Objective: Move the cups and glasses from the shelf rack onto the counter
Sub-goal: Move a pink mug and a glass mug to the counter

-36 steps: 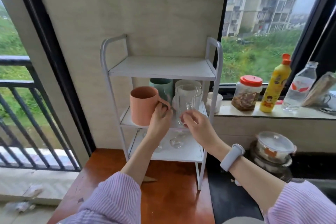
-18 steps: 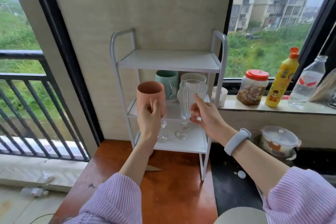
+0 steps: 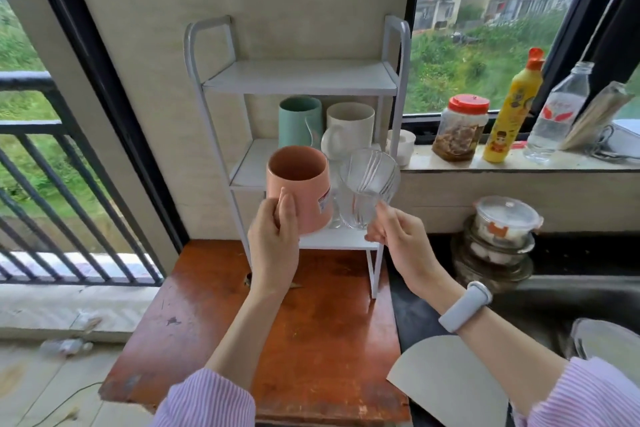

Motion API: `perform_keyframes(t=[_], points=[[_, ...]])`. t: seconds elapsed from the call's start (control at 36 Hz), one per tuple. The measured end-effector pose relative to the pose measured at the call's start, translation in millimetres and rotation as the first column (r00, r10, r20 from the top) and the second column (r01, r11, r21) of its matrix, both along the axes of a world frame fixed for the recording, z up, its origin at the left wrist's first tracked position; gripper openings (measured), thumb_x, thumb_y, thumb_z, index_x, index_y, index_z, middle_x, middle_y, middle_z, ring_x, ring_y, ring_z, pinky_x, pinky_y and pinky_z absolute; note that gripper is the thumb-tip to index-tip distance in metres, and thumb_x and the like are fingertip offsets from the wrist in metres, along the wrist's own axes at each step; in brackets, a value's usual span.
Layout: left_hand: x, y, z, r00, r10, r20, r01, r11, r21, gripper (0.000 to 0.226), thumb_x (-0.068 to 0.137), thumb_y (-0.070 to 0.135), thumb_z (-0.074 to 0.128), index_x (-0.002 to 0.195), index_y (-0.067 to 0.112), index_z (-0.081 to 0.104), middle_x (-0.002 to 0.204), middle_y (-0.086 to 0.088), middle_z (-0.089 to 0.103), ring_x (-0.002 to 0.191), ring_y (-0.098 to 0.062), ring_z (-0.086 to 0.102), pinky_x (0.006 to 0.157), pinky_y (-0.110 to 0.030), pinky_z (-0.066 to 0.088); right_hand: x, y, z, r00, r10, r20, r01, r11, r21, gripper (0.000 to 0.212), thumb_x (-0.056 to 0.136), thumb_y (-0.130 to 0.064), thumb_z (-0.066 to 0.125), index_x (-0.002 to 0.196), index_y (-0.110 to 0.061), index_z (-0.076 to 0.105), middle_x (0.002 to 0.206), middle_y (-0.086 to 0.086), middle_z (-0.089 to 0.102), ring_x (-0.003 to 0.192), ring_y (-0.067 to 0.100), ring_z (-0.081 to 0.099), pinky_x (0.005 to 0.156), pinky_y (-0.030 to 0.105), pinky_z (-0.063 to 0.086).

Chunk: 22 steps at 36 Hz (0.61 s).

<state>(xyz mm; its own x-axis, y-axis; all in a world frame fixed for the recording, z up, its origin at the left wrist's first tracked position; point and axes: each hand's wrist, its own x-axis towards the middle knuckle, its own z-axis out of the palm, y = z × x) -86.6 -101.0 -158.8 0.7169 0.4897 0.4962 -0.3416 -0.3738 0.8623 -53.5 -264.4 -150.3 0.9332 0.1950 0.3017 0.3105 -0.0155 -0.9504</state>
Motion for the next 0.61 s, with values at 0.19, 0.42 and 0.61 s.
perform_keyframes(t=[0.19,0.42,0.61], points=[[-35.4,-48.1,-17.9,0.989,-0.142,-0.033,0.144,0.986,0.086,0.026,0.091,0.041,0.040,0.069,0.030,0.045,0.057,0.018,0.053,0.055,0.005,0.050,0.046,-0.008,0.037,-44.4,-58.4,-24.4,0.985,-0.110,0.132,0.120,0.990,-0.071,0.042,0.092,-0.032,0.036,0.054,-0.015,0.042,0.053,0.007,0.041,0.052,0.018,0.040,0.056,0.024,0.037],[-55.1,-174.2,-35.2,0.918,-0.377,-0.126,0.386,0.921,0.058,0.024,0.087,0.050,0.041,0.077,0.031,0.052,0.071,0.014,0.059,0.067,0.007,0.056,0.053,-0.007,0.041,-103.6,-188.8,-48.8,0.917,-0.393,0.067,0.399,0.907,-0.137,0.042,0.095,-0.016,0.043,0.054,-0.007,0.044,0.053,0.004,0.042,0.049,0.006,0.038,0.054,0.018,0.033],[-87.6,-330.7,-49.5,0.805,-0.572,-0.158,0.587,0.808,0.062,0.036,0.089,0.043,0.041,0.076,0.011,0.050,0.067,0.007,0.053,0.059,-0.001,0.048,0.053,-0.017,0.037,-185.5,-334.4,-56.7,0.795,-0.606,0.039,0.600,0.774,-0.204,0.046,0.094,-0.019,0.047,0.050,-0.019,0.032,0.040,-0.010,0.030,0.042,0.003,0.029,0.046,0.016,0.026]])
